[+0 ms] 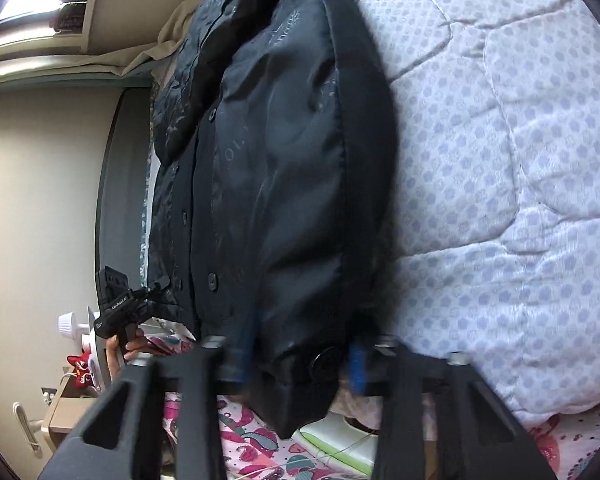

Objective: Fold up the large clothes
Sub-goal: 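Grasp the jacket edge with both tools side by side, then lift the jacket edge with both tools and fold it over the jacket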

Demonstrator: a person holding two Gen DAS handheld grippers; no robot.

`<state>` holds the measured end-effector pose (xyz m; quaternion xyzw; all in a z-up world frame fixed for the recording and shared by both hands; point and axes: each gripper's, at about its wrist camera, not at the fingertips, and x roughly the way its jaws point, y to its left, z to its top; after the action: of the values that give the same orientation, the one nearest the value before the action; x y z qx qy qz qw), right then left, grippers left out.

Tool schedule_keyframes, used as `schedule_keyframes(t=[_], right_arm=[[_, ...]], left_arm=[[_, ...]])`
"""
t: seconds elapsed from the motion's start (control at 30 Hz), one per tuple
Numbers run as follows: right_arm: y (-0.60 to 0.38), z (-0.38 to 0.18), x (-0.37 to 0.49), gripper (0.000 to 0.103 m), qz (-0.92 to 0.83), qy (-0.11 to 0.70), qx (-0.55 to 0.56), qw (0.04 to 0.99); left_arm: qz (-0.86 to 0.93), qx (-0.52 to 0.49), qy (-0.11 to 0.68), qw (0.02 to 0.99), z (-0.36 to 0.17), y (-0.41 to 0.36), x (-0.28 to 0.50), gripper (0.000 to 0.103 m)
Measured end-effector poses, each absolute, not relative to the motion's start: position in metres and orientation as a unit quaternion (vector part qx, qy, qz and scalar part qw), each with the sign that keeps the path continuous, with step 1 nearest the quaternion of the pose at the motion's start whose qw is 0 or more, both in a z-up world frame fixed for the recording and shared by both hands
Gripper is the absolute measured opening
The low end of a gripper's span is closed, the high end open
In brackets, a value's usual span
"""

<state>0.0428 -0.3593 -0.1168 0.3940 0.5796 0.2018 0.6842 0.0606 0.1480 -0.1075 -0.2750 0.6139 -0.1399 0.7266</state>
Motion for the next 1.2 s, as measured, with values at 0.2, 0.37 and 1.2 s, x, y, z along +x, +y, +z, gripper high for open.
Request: schedule_keyframes(t=[0.2,0.37,1.2], right_arm=[[-0.356,-0.101,0.045,0.011,0.218,0.559,0.389,0.700],[-0.361,-0.090,0.033,0.010,0.223,0.545,0.405,0.700],[-0.355,-0.010,0.077,0.009,0.280,0.444,0.421,0.740]], left_arm=[[-0.152,-0.256,0.603,0.740,-0.098,0.139,0.053,0.023],[-0.165,-0.257,0.605,0.735,-0.087,0.137,0.041,0.022],[-0.221,-0.280,0.547,0.757,-0.016,0.130,0.069,0.018]])
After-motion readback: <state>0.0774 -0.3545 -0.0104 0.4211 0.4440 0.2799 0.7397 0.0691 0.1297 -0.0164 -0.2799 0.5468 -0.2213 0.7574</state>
